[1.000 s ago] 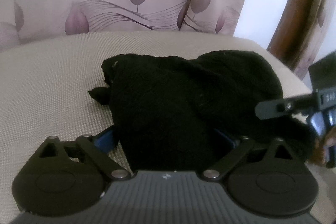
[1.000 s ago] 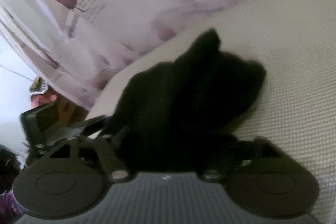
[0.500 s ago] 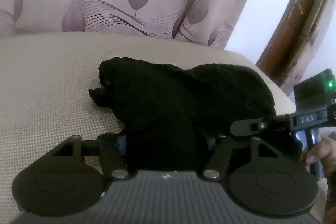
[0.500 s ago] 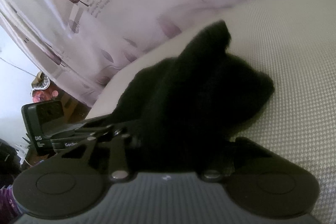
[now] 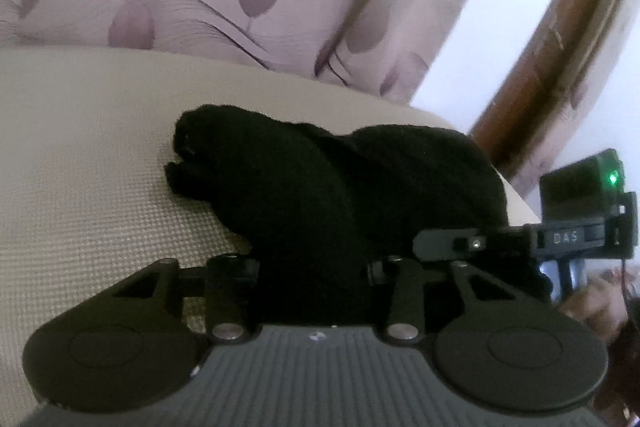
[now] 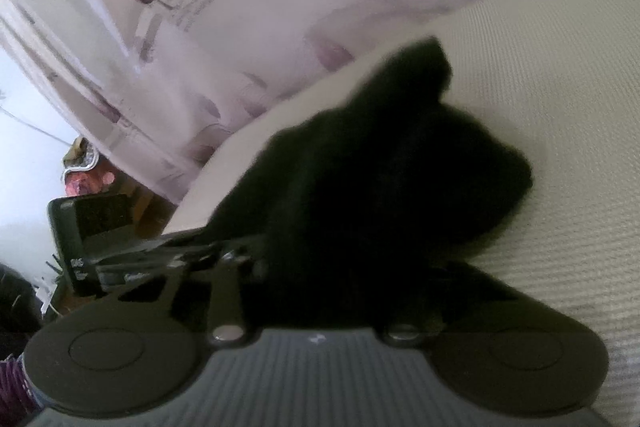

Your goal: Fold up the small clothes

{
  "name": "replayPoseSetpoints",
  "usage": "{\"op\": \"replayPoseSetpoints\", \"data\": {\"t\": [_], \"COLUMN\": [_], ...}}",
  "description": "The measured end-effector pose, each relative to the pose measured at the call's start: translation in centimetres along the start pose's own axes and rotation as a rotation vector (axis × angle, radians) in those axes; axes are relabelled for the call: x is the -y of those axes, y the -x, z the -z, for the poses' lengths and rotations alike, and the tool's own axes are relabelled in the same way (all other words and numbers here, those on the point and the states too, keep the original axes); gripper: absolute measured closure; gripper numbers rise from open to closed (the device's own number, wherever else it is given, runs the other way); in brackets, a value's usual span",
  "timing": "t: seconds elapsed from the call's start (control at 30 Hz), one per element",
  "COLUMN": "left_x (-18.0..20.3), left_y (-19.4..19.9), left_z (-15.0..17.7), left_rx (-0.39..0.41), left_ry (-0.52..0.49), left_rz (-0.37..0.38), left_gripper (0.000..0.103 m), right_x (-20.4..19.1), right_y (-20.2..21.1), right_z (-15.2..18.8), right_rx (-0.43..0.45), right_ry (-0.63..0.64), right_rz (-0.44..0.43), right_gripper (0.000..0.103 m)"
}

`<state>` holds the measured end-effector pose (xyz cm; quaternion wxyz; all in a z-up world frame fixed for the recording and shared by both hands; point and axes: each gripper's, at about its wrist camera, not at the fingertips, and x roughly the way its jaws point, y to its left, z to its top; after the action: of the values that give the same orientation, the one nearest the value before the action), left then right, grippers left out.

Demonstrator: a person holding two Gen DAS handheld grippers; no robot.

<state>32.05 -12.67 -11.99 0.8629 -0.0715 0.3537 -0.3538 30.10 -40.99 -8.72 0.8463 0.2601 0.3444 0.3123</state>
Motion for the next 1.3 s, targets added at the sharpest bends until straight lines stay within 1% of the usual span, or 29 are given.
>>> {"op": "replayPoseSetpoints", "data": {"t": [0.1, 0.2, 0.4, 0.6, 0.8, 1.0, 1.17, 1.3], "left_x": [1.2, 1.8, 1.8, 2.0, 2.0, 1.6, 1.0, 0.0], "left_y": [0.9, 1.7, 4.9, 9.1, 14.0, 18.2, 21.0, 22.4], "left_z": [0.2, -0.2, -0.8, -0.5, 0.7, 2.3, 4.2, 5.7], "left_rx": [0.035, 0.051, 0.079, 0.100, 0.125, 0.138, 0.142, 0.139], "left_ry": [-0.043, -0.049, -0.038, -0.054, -0.066, -0.073, -0.072, -0.049], "left_rz": [-0.041, -0.053, -0.078, -0.124, -0.166, -0.208, -0.236, -0.244], "left_gripper": [0.064, 0.064, 0.065, 0.065, 0.065, 0.065, 0.065, 0.065], "right_x": [0.1, -0.3, -2.5, -5.7, -9.2, -12.3, -14.0, -15.1], "right_y": [0.3, 0.8, 1.3, 0.8, 0.4, -0.7, -2.0, -2.9], "right_z": [0.1, 0.5, 1.2, 2.0, 3.4, 5.5, 7.8, 9.4], "right_rx": [0.028, 0.055, 0.085, 0.104, 0.101, 0.088, 0.072, 0.052], "right_ry": [-0.014, -0.030, -0.016, -0.011, 0.005, 0.009, -0.010, -0.013], "right_rz": [-0.001, -0.008, -0.035, -0.084, -0.127, -0.168, -0.193, -0.199], "right_gripper": [0.068, 0.068, 0.068, 0.068, 0.068, 0.068, 0.068, 0.068]}}
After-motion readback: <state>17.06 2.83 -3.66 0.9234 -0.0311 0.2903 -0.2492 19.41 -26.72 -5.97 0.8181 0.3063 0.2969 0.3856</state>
